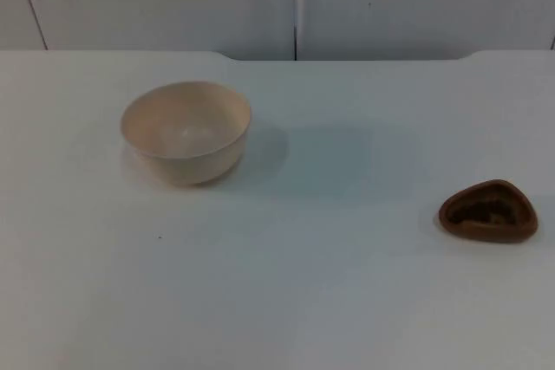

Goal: Pick up the bowl with the left hand and pour the coffee beans from the cup into the bowl with the right hand.

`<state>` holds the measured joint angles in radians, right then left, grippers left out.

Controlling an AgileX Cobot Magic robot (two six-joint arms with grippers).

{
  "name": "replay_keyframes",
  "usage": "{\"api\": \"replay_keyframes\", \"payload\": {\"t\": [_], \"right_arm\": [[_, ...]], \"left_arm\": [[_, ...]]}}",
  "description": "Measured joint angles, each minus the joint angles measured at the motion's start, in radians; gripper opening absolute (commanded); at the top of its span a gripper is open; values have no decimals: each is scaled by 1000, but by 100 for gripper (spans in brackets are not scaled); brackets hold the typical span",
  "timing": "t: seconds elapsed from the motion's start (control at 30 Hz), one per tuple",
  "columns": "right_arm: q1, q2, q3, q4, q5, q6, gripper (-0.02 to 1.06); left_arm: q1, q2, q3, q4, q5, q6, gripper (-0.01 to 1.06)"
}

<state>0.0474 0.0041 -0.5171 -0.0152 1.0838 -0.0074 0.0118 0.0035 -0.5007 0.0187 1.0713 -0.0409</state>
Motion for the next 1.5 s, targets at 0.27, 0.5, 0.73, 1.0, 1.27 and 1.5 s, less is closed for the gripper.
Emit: {"api": "replay_keyframes", "payload": {"t": [0.27, 0.5, 0.73, 1.0, 1.27, 1.5], "right_arm": [[0, 0, 0, 0, 0, 0, 105], [0, 0, 0, 0, 0, 0, 105], [0, 0, 0, 0, 0, 0, 105], [0, 0, 0, 0, 0, 0, 105], [0, 0, 0, 0, 0, 0, 105], [0, 0, 0, 0, 0, 0, 105]], "left_arm": [[0, 27, 0, 0, 2, 0, 105], [0, 36, 0, 0, 5, 0, 105], [0, 99, -12, -19, -14, 0, 105], [0, 184, -67, -40, -79, 0, 105], [0, 272, -141, -74, -121, 30, 105], [0, 327, -203, -111, -132, 41, 105]]}}
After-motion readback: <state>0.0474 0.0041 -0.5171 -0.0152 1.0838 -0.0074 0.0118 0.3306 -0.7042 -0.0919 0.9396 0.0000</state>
